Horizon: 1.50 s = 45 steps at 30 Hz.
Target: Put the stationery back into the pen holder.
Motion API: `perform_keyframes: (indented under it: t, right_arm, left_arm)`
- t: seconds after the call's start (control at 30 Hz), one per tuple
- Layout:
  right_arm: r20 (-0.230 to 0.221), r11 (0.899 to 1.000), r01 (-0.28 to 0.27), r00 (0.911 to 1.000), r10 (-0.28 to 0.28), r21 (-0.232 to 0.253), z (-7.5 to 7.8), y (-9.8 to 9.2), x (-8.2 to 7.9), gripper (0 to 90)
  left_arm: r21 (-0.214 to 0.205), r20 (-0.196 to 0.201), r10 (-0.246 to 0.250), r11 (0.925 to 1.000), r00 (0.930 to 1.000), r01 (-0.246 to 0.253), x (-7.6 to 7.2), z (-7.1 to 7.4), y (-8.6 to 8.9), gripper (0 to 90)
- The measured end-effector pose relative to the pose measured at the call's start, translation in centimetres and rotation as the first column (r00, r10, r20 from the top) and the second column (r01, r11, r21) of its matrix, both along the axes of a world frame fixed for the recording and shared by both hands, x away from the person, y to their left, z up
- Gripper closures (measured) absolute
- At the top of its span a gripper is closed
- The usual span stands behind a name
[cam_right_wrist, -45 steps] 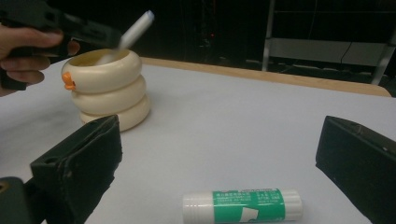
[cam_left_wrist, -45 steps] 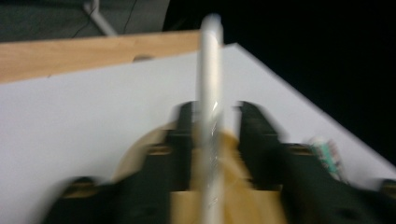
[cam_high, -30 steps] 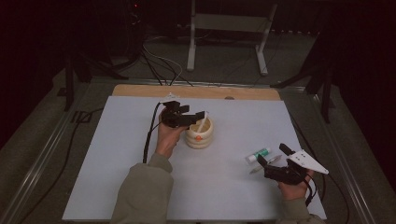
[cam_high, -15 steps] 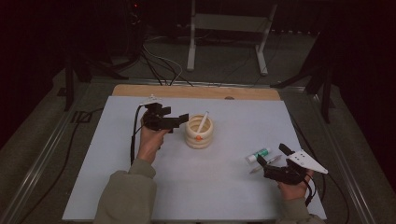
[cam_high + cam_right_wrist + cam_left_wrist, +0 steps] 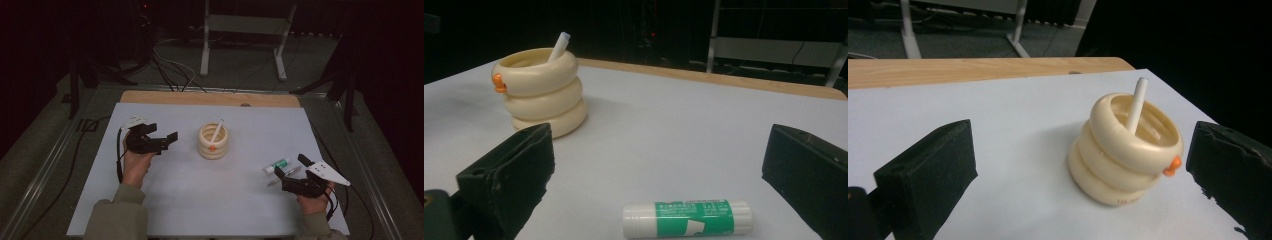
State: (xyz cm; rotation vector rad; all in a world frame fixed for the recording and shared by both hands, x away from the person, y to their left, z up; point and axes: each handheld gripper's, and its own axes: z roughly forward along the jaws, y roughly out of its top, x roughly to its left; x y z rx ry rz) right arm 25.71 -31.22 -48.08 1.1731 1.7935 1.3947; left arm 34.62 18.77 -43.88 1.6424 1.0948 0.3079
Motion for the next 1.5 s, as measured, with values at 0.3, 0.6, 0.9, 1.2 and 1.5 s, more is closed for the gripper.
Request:
perform_keyframes:
  t: [0.3, 0.6, 0.9, 1.2, 1.5]
  right_arm:
    - [-0.008, 1.0, -0.01, 0.9999, 0.01, 0.002, -0.1, 0.1, 0.1, 0.9]
    - [-0.01, 1.0, -0.013, 0.9999, 0.013, 0.003, -0.1, 0.1, 0.1, 0.9]
    - [-0.023, 1.0, -0.016, 0.9996, 0.016, 0.007, -0.1, 0.0, 0.2, 0.9]
    - [-0.046, 1.0, -0.016, 0.9988, 0.017, 0.018, -0.2, -0.4, 0.5, 0.9]
    - [-0.097, 0.999, -0.035, 0.9946, 0.035, -0.001, -0.2, -0.3, 0.9, 0.8]
  left_arm:
    - [0.041, 0.044, 0.033, 0.9985, 0.9985, -0.035, -4.3, -1.3, 2.6, 0.2]
    - [0.08, 0.068, 0.092, 0.992, 0.9934, -0.098, -7.7, -2.8, 5.5, 0.2]
    - [0.06, 0.088, 0.123, 0.9898, 0.9885, -0.129, -10.1, -3.7, 6.3, 0.2]
    - [0.048, 0.096, 0.166, 0.9841, 0.9815, -0.171, -10.4, -4.4, 7.0, 0.2]
    - [0.053, 0.098, 0.171, 0.9829, 0.9804, -0.176, -10.6, -4.7, 7.1, 0.2]
